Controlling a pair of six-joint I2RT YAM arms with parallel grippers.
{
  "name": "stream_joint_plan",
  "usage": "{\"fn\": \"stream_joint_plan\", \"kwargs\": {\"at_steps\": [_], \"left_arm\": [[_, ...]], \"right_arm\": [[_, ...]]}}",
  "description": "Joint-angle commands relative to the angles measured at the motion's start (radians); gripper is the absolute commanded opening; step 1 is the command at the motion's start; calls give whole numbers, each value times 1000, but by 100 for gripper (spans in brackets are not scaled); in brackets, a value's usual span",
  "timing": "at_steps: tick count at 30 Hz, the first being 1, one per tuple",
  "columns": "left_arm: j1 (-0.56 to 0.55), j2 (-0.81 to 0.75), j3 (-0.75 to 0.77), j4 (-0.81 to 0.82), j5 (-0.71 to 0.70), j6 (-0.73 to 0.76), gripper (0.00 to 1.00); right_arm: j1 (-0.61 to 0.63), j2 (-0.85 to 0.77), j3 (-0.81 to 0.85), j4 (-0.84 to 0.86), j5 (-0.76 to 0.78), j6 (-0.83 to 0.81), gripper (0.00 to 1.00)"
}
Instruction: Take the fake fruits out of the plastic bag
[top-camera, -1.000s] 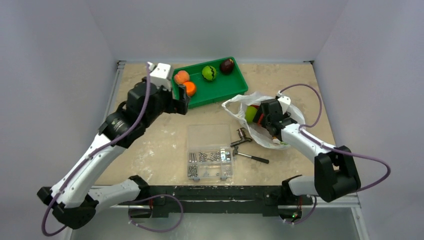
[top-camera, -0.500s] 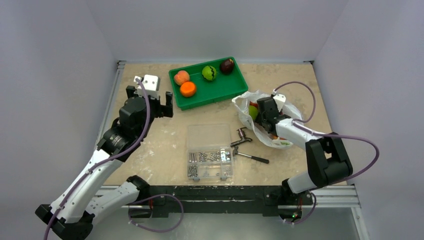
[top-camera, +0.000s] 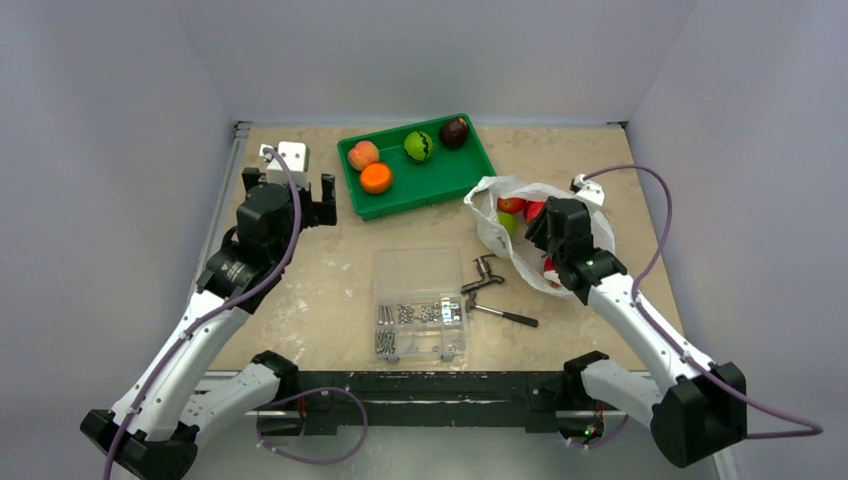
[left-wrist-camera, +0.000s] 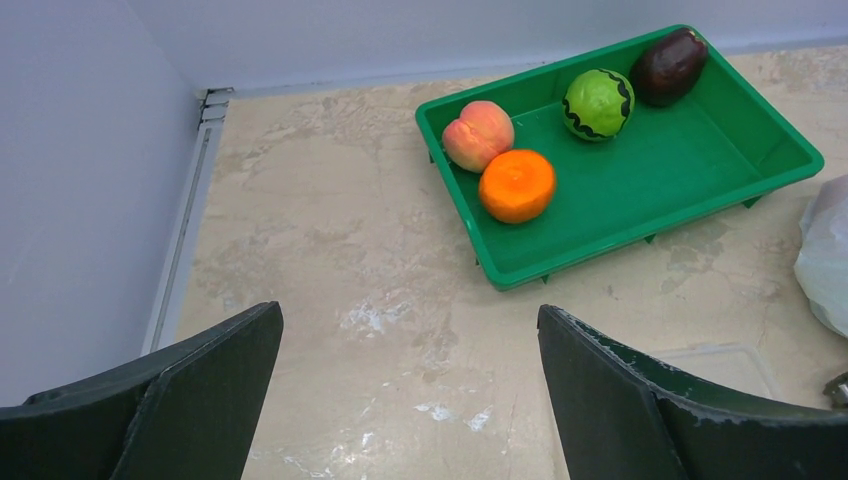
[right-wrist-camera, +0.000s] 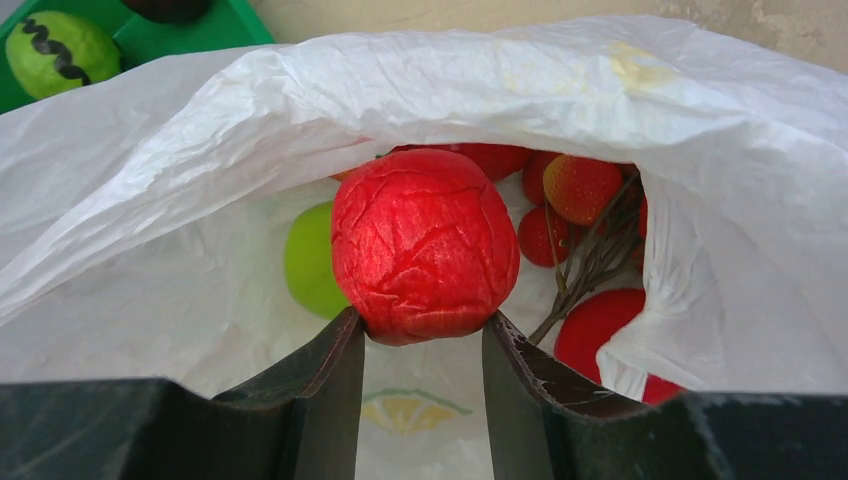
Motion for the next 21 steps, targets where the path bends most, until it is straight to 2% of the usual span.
{"fn": "stream_joint_plan", "kwargs": {"at_steps": [1, 6, 11, 16, 21], "left_arm": [[20, 7, -4, 57, 1, -4, 100], [20, 23, 8, 34, 2, -21, 100], [25, 25, 11, 37, -14, -32, 100], [38, 25, 23, 26, -51, -58, 100], [47, 2, 4, 46, -91, -55, 100]], "right_arm": [[0, -105, -5, -108, -88, -37, 6], [0, -239, 9, -135, -221, -100, 4], [20, -296, 155, -161, -289, -147, 3], [65, -140, 420, -204, -333, -173, 2], [85, 13, 636, -130, -314, -177, 1]]}}
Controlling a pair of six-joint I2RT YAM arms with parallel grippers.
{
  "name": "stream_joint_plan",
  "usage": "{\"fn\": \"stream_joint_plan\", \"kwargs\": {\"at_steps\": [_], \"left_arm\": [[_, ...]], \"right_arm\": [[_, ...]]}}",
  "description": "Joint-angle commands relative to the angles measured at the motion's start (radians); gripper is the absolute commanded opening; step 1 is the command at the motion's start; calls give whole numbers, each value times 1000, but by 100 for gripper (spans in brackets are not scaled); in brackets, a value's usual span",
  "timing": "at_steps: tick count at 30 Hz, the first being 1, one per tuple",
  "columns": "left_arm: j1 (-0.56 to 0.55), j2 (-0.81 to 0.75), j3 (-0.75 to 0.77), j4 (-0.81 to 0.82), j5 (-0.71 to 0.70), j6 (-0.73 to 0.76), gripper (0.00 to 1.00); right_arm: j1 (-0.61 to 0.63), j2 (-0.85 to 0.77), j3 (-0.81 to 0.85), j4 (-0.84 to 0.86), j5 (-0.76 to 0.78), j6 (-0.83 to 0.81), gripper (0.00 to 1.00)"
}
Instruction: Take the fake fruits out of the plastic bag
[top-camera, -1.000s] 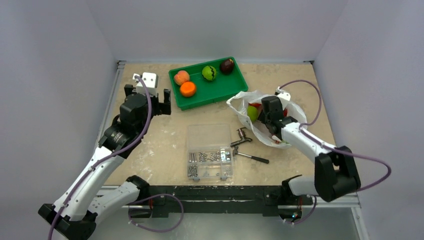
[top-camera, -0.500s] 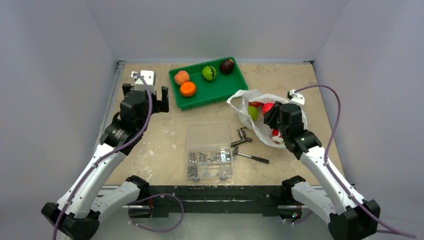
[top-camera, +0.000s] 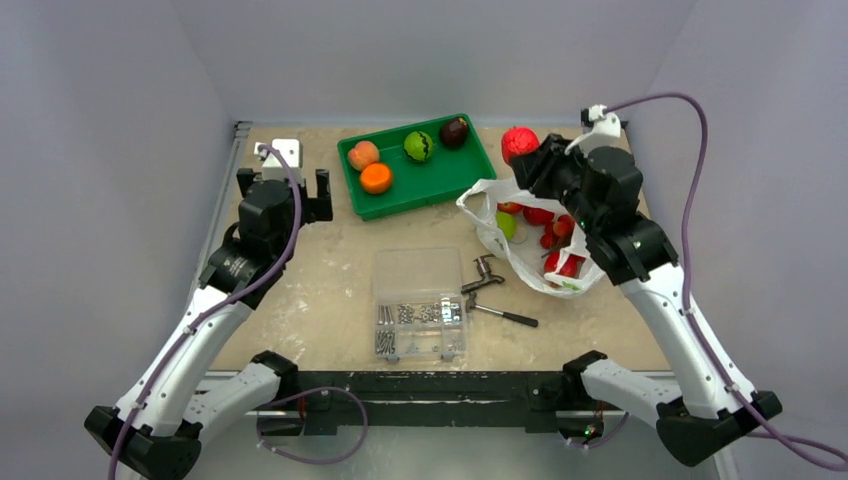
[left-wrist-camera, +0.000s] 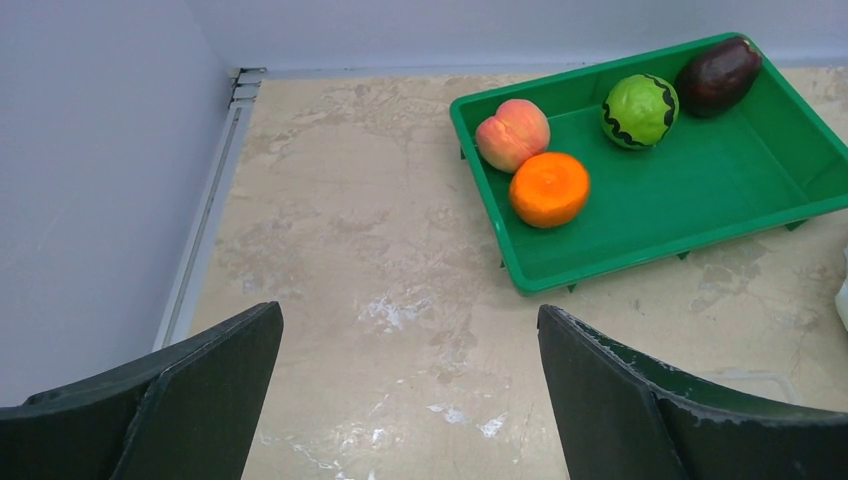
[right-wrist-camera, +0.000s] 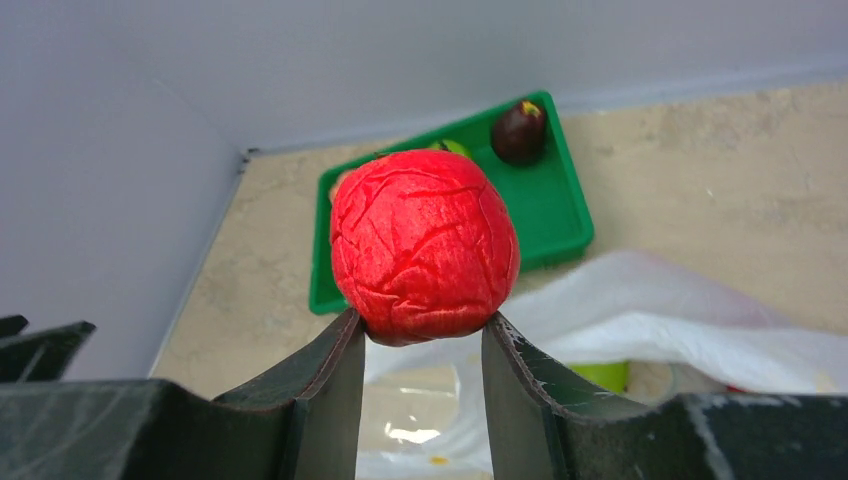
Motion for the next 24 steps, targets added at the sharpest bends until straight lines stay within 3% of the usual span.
{"fn": "stream_joint_plan", "kwargs": {"at_steps": [1, 4, 7, 13, 21, 24], "left_arm": [[19, -28, 5, 45, -49, -22, 100], [40, -29, 4, 46, -9, -37, 100], [67, -15, 5, 59, 151, -52, 100], [100, 28, 28, 41, 292, -75, 100], [123, 61, 44, 30, 334, -88, 100], [125, 61, 44, 31, 333, -87, 100]], "right_arm": [[16, 132, 189, 84, -24, -26, 1], [47, 255, 307, 117, -71, -10, 1], [85, 383, 373, 149, -75, -14, 1], [109, 640, 501, 137, -59, -41, 2], [158, 1007, 718, 43, 62, -165, 8], [182, 1115, 797, 6, 102, -189, 15]]}}
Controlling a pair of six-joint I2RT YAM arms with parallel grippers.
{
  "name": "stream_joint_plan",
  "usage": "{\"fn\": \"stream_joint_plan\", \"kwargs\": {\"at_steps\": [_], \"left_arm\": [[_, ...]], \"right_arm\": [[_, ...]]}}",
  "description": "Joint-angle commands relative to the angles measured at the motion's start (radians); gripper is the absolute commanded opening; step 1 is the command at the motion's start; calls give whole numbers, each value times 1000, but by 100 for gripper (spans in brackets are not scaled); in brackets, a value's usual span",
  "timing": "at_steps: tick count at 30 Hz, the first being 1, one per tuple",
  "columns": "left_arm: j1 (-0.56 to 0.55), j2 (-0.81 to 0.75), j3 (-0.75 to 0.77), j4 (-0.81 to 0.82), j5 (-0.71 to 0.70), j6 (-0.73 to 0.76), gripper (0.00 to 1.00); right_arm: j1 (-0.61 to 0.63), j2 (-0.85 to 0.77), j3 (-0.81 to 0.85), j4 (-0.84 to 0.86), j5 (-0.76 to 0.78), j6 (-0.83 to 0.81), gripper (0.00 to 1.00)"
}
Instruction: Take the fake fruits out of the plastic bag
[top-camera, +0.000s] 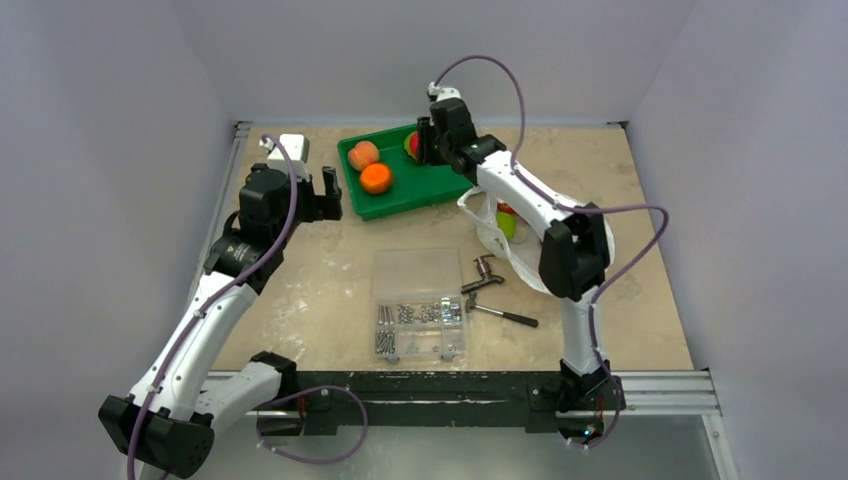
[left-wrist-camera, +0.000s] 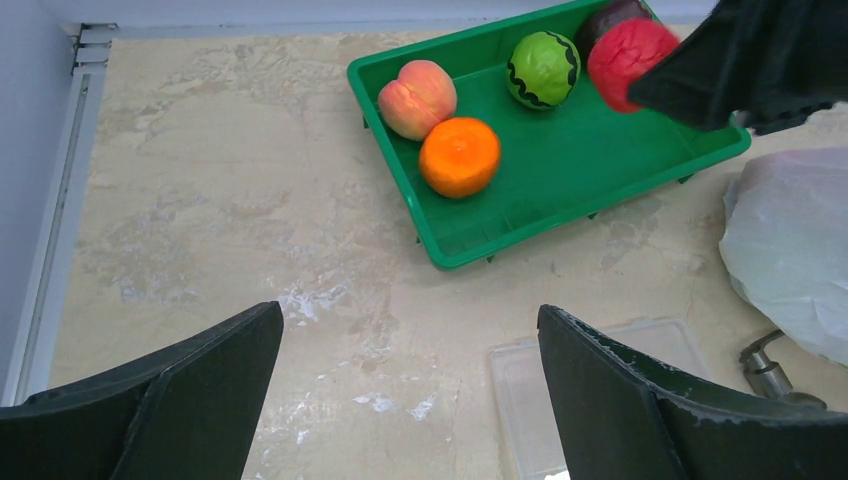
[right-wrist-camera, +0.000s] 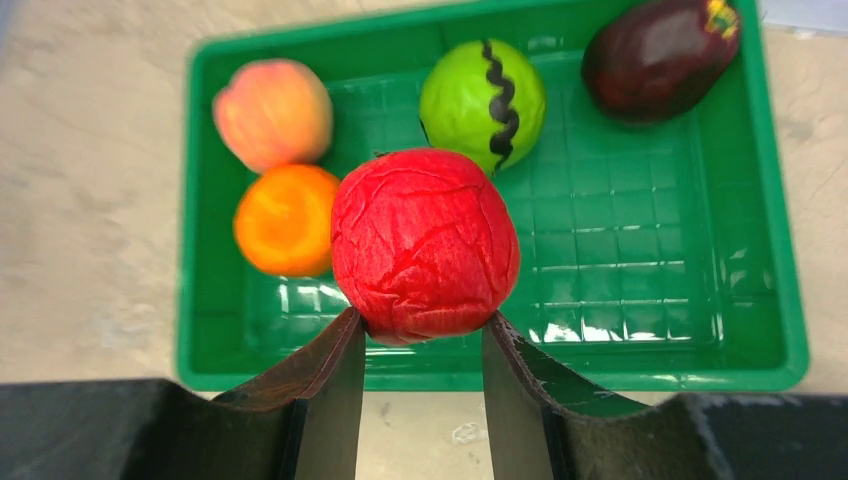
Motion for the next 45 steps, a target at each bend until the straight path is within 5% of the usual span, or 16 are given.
{"fn": "stream_joint_plan", "kwargs": {"at_steps": [1, 14, 22, 28, 35, 40, 45], "left_arm": [[13, -4, 44, 24, 30, -11, 100], [36, 33, 61, 14, 106, -30, 100], [36, 48, 64, 7, 118, -28, 100], [36, 57, 70, 6, 137, -35, 100], [36, 75, 79, 2, 171, -58, 100], [36, 80, 82, -5, 178, -68, 100], [36, 98, 91, -10, 207, -76, 100]], "right_arm": [[42, 95, 145, -64, 88, -79, 19], [75, 238, 220, -118, 116, -115, 60], [77, 99, 346, -272, 137, -125, 64], [76, -345, -101, -116, 121, -66, 66], [69, -845, -629, 11, 419, 68, 68], [68, -1152, -944, 27, 580, 171, 49], [67, -1262, -1158, 70, 549, 230, 46]]}}
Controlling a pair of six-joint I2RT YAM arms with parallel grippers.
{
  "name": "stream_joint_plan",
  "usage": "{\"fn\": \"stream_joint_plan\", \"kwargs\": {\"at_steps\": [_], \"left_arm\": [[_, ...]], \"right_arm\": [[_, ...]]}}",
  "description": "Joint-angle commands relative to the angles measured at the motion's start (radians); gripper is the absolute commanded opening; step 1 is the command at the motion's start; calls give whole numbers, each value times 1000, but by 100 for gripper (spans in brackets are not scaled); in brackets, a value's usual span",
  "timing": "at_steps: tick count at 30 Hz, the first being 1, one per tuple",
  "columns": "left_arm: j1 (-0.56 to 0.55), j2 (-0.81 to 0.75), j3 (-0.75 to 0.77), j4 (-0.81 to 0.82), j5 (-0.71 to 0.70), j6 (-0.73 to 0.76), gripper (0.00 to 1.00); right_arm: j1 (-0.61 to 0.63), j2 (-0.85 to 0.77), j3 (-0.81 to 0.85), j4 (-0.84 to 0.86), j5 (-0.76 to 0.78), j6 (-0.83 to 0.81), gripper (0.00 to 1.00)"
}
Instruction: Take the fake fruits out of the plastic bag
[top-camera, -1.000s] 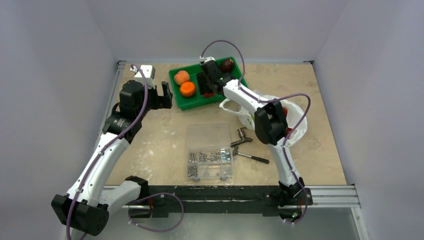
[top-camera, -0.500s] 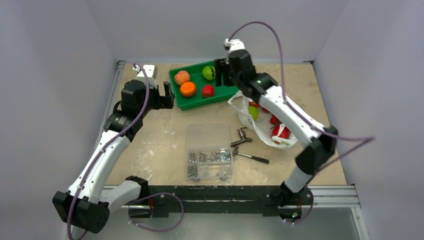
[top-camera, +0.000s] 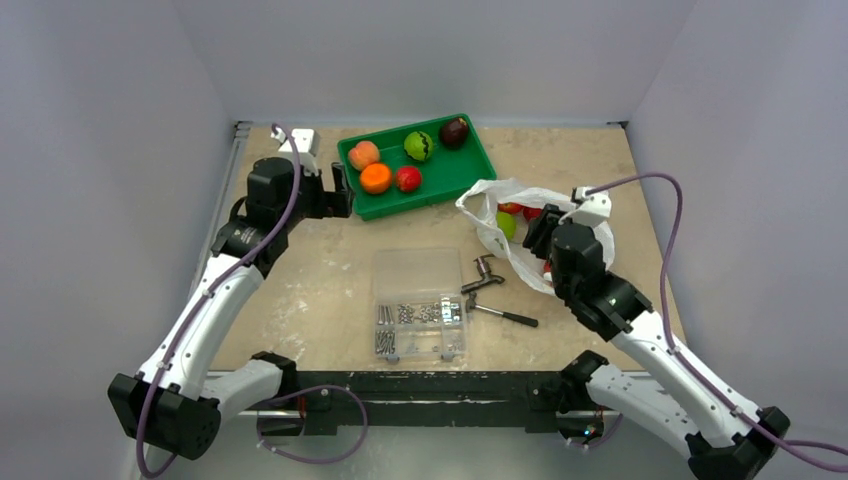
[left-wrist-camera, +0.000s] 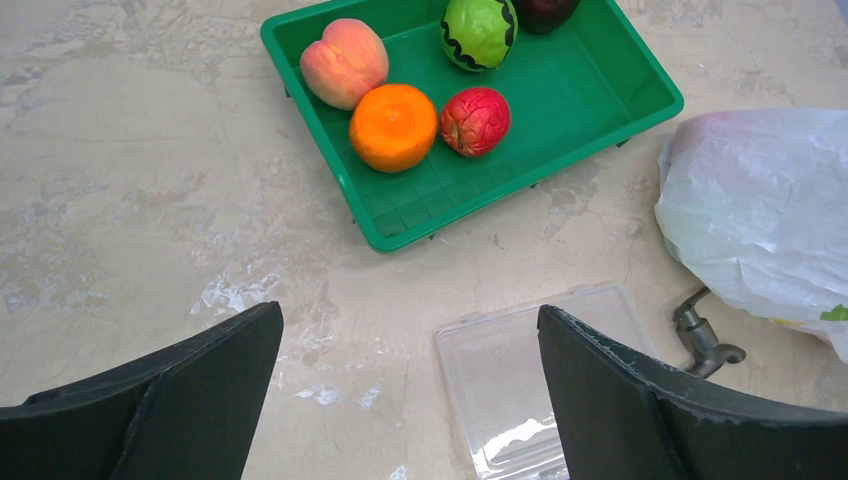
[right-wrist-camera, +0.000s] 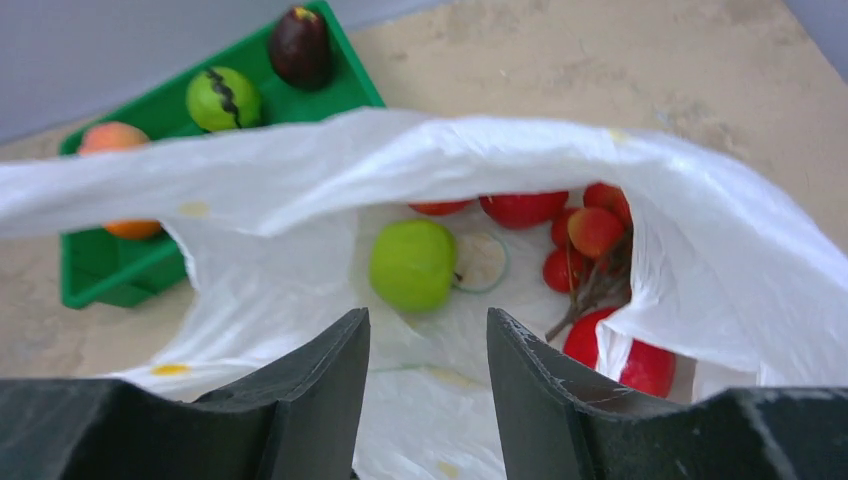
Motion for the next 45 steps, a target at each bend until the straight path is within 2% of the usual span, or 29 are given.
{"fn": "stream_joint_plan", "kwargs": {"at_steps": [1, 6, 8, 12, 17, 24, 31, 33, 39, 45], "left_arm": [[6, 12, 49, 14, 46, -22, 100], [6, 16, 48, 10, 54, -22, 100], [7, 15, 46, 8, 48, -17, 100], [6, 23, 55, 7, 40, -13, 100], [6, 34, 56, 2, 37, -11, 100], [6, 38, 59, 2, 40, -10, 100], [6, 40, 61, -3, 46, -11, 100], [6, 35, 57, -3, 43, -11, 100], [6, 44, 62, 1, 55, -14, 100], [6, 41, 63, -4, 46, -9, 100]], "right_arm": [[0, 1, -118, 57, 35, 91, 46], [0, 142, -171, 162, -24, 125, 42], [4, 214, -165, 241, -122, 81, 43], [32, 359, -176, 401, -288, 128, 43], [90, 489, -149, 432, -251, 174, 44], [70, 381, -218, 413, -120, 201, 49], [-44, 353, -257, 426, -127, 215, 54], [-66, 359, -260, 447, -124, 209, 59], [-130, 470, -209, 530, -147, 185, 69], [-162, 642, -123, 585, -153, 167, 74]]}}
